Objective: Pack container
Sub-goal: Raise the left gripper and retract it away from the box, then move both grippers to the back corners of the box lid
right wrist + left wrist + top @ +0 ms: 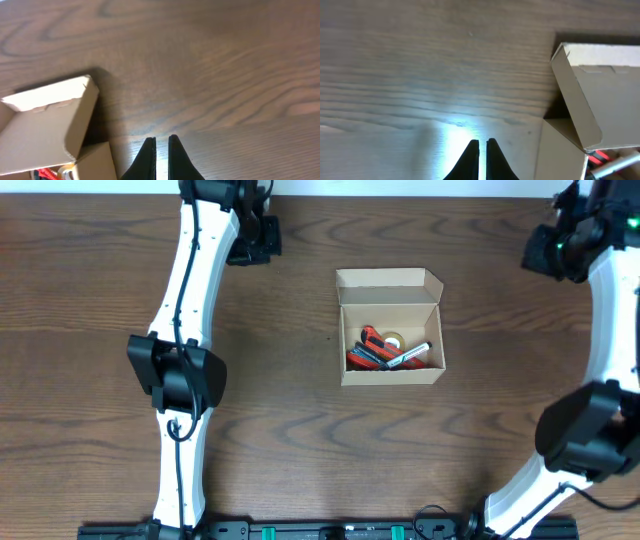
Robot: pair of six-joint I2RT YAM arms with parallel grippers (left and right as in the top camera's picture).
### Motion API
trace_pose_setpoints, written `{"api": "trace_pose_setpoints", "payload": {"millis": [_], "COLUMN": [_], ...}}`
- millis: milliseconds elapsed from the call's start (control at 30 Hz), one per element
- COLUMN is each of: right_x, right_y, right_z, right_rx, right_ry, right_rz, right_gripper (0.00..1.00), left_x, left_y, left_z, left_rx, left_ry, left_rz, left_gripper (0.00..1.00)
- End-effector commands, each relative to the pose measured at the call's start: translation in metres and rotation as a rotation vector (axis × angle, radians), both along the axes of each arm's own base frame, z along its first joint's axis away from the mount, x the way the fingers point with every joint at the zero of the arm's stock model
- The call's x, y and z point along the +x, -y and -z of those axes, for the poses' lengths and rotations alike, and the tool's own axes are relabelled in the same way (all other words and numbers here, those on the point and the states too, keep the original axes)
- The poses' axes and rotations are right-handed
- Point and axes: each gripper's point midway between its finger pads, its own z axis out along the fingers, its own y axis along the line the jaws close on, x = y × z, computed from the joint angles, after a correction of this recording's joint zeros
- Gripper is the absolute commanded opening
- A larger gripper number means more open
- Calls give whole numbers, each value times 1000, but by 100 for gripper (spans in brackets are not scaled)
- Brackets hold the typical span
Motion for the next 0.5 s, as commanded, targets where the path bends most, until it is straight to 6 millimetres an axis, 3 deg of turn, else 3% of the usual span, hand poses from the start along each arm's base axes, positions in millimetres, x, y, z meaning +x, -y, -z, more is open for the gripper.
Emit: {"api": "trace_pose_setpoints", "payload": {"millis": [0, 100, 467], "right_x": [-2, -3, -3], "right_y": [4, 3, -15], "right_z": [24, 30, 28], "right_rx": [36, 43, 141], "right_ry": [-63, -82, -76], "right_rz": [67, 70, 25], "right_gripper": [1, 1, 1], "left_x": [-6, -12, -35], "left_y": [8, 11, 51], "left_z": [11, 21, 64], "left_rx": [-41, -56, -181], "left_ry": [-51, -89, -219], "left_rz": [-6, -1, 55], "left_gripper": [6, 6, 6]}}
